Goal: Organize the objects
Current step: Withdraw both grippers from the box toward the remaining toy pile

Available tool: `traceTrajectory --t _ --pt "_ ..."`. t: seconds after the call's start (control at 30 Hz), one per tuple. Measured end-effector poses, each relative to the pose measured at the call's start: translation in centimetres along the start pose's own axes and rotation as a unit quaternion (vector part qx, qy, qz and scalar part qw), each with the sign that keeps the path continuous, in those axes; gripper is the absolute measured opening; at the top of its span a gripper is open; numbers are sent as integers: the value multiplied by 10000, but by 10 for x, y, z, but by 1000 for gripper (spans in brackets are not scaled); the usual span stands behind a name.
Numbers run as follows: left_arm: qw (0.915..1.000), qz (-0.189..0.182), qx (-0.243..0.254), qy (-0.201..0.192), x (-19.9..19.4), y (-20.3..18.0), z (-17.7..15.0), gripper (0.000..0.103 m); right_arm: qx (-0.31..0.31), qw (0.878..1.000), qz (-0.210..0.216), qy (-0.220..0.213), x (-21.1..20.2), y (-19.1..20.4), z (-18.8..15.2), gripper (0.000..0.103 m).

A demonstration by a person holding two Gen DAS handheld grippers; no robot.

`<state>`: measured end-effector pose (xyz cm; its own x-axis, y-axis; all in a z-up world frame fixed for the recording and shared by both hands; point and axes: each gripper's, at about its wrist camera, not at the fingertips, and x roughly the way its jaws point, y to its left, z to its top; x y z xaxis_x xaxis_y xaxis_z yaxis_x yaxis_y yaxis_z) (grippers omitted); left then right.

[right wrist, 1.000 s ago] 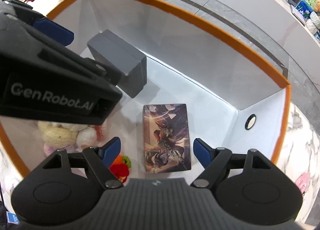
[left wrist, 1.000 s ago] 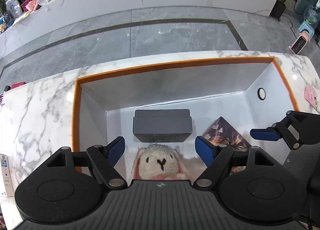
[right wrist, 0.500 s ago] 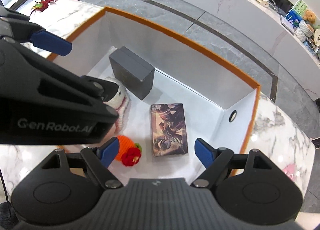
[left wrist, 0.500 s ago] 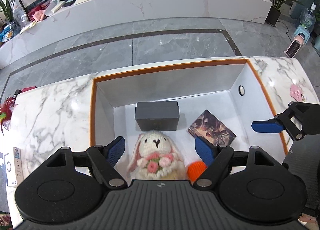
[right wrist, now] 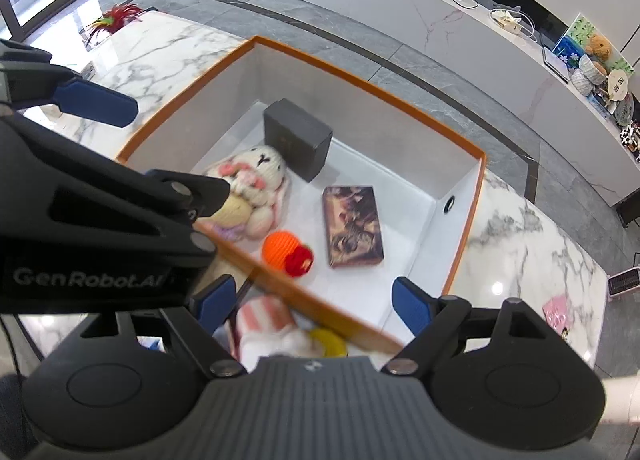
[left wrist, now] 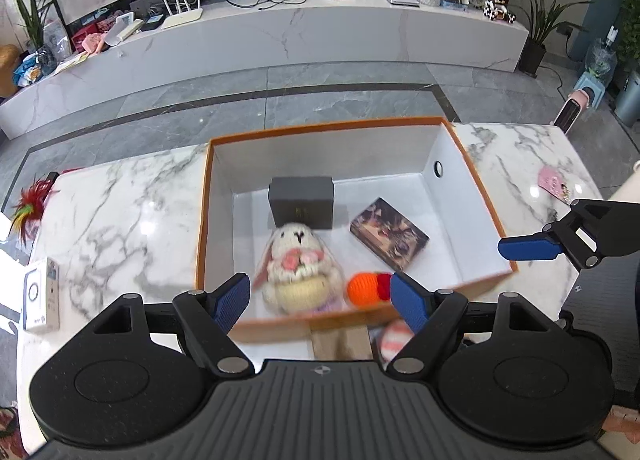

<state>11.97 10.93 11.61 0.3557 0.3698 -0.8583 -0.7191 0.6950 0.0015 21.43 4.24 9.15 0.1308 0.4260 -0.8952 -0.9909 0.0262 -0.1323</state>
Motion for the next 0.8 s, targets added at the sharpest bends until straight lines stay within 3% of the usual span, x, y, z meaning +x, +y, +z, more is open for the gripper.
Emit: traceTrajectory --t 0.53,0.8 --pt "9992 147 -76 -369 -68 -13 -115 91 70 9996 -40 -277 -75 49 -91 89" --pt "9986 110 -133 -503 -86 -17 -163 91 251 9986 75 -462 -89 70 -142 90"
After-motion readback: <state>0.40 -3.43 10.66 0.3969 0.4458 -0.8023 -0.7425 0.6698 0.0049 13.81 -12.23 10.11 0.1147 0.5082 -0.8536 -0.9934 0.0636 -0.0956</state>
